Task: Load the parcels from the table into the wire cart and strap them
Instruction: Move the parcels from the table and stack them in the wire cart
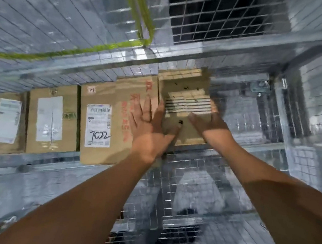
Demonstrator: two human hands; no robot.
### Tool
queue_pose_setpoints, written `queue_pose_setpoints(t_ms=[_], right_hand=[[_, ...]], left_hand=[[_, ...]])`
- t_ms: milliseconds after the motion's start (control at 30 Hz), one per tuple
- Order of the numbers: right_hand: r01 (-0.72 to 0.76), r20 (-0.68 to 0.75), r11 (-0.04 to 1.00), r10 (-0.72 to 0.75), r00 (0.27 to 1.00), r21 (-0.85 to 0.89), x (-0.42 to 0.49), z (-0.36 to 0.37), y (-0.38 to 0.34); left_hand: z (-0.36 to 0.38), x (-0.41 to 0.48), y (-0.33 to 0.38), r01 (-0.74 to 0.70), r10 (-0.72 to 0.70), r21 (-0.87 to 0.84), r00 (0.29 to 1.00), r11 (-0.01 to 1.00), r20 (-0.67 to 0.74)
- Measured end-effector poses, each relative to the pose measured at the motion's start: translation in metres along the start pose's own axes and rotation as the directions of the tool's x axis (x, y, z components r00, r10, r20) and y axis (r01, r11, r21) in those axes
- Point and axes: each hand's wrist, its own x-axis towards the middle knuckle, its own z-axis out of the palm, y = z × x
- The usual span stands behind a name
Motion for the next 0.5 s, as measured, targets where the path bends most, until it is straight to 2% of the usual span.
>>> queue_pose_setpoints(t_ms=[67,167,233,300,367,500], right_hand=[[-0.018,-0.042,0.999,0.017,0.999,-0.029,-0.014,-0.012,-0.013],[-0.067,-0.146,0.997,0.071,0.987,0.029,-0.056,-0.035,-0.036],[-0.076,-0.128,0.995,0.083,0.988,0.06,-0.092,-0.044,-0.053],[-0.063,-0.118,0.992,0.076,0.99,0.112,-0.142,-0.058,-0.073],[-0.042,-0.164,0.988,0.066,0.984,0.148,-0.19,-0.076,-0.092],[0.0,-0.302,0.984,0.055,0.952,0.18,-0.317,-0.101,-0.113]], left_hand=[[-0.025,-0.001,0.01,0.016,-0.017,0.009,0.996,1.0,0.089],[-0.078,-0.013,0.034,0.068,-0.067,0.002,0.978,0.998,0.197],[-0.115,-0.023,0.051,0.015,-0.018,0.017,0.984,1.0,0.179],[-0.16,-0.042,0.076,-0.007,0.019,-0.068,0.984,0.998,0.177],[-0.199,-0.063,0.094,-0.003,0.037,-0.174,0.98,0.985,0.194],[-0.266,-0.135,0.123,-0.125,0.211,-0.269,0.923,0.955,0.321]])
